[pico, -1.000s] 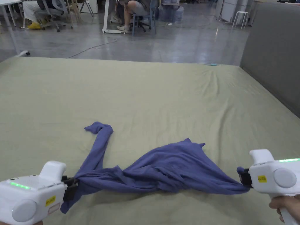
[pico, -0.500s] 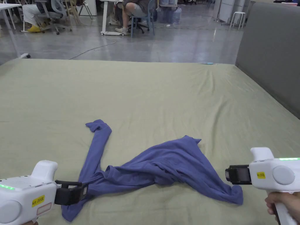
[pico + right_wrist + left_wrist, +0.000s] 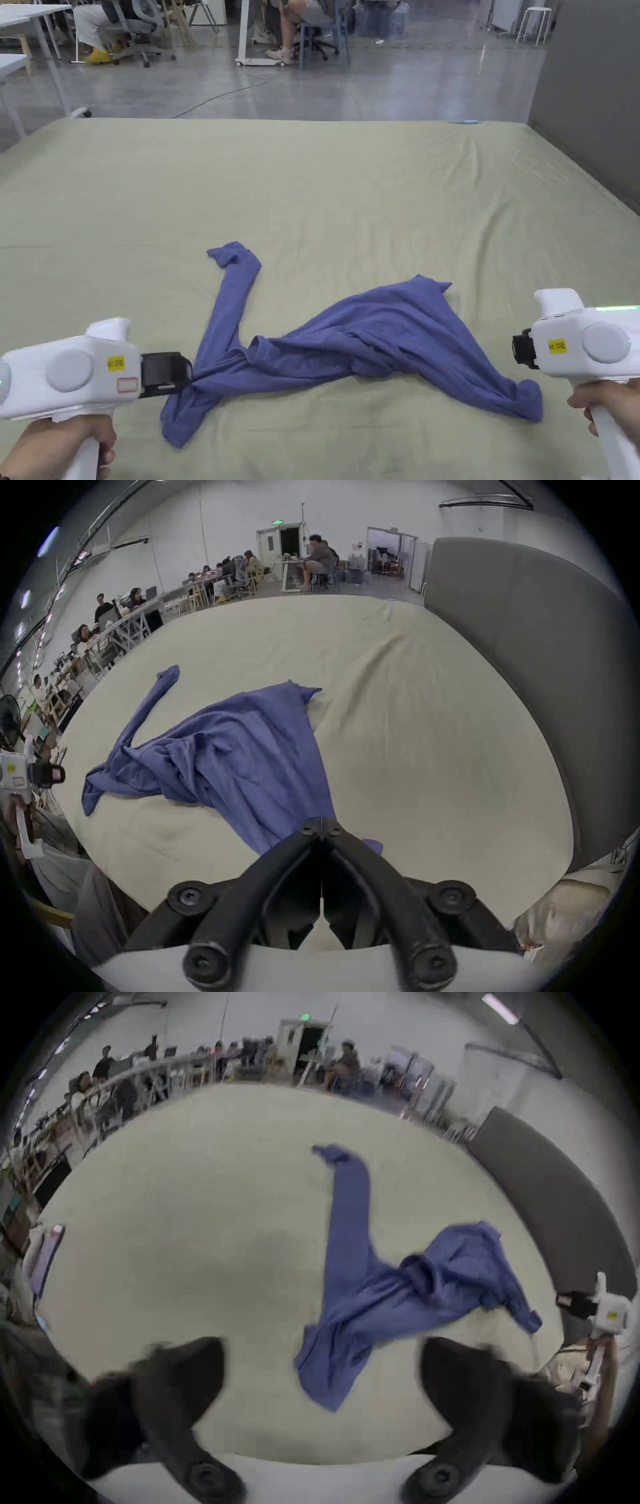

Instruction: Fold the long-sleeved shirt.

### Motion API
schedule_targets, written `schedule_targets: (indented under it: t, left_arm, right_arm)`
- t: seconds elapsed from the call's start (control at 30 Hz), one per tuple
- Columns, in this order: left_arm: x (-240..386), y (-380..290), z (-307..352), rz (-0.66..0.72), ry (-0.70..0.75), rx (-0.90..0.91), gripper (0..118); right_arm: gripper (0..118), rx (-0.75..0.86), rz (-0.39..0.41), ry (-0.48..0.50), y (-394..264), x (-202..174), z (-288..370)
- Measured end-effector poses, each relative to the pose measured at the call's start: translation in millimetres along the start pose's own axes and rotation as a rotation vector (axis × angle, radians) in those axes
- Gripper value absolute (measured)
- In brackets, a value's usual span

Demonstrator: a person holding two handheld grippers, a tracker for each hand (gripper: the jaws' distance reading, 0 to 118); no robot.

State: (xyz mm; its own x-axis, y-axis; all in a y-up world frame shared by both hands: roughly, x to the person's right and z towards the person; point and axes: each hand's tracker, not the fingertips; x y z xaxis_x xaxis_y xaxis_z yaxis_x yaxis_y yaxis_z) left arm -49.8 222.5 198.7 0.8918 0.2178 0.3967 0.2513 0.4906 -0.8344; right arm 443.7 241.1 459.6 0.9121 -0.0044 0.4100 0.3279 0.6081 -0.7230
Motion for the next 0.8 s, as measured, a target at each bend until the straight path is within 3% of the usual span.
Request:
schedule_targets:
  t: [0.17,0.23,0.4,0.5,0.57,0.73,0.77,0.8]
  left_arm:
    - [11.6,-18.3,-26.0,-0.114,0.131,-0.058,116]
    - [15.1,-22.7,-38.1,-0.148,0.166,-0.071,110]
    - [17.9,-28.4,-66.8,-0.163,0.172,-0.132,75]
    - [14.8,-21.4,-64.3,-0.262,0.161,-0.064,28]
    - [13.2,-17.3,-54.3,-0.242,0.171,0.011,1]
    - [14.2,-1.7,-40.2,-0.271,0.158,0.097,1]
    - [14.7,1.2,-40.0,-0.269,0.159,0.103,1]
    - [14.8,3.8,-40.0,-0.27,0.149,0.107,1]
  right_arm:
    - [0,-0.024,0.023,-0.004,1.7,-0.4,-10.7]
    - [0,-0.031,0.033,-0.004,7.0,-6.0,-14.5]
    - [0,-0.049,0.059,0.001,23.1,-14.0,-29.7]
    - [0,-0.054,0.085,-0.001,46.5,-21.0,-45.5]
    - [0,-0.043,0.101,-0.002,71.6,-22.0,-56.5]
    - [0,-0.01,0.126,0.016,157.5,-30.4,-97.6]
    - [10,-0.014,0.121,0.034,174.4,-32.2,-109.4]
    - [50,-0.03,0.12,0.053,186.5,-32.1,-121.3]
